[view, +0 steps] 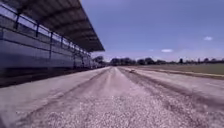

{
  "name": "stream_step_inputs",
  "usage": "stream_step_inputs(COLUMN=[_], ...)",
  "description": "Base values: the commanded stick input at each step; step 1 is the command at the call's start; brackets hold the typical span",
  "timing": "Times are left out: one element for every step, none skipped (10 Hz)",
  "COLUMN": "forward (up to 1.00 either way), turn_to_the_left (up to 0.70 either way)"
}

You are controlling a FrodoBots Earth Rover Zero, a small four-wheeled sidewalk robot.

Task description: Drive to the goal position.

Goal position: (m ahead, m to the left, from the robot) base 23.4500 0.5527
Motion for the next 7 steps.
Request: stream_step_inputs(forward=[1.0, 1.0, 1.0, 1.0, 1.0, 1.0, 1.0], turn_to_the_left=[0.0, 0.0, 0.0, 0.0, 0.0, 0.0, 0.0])
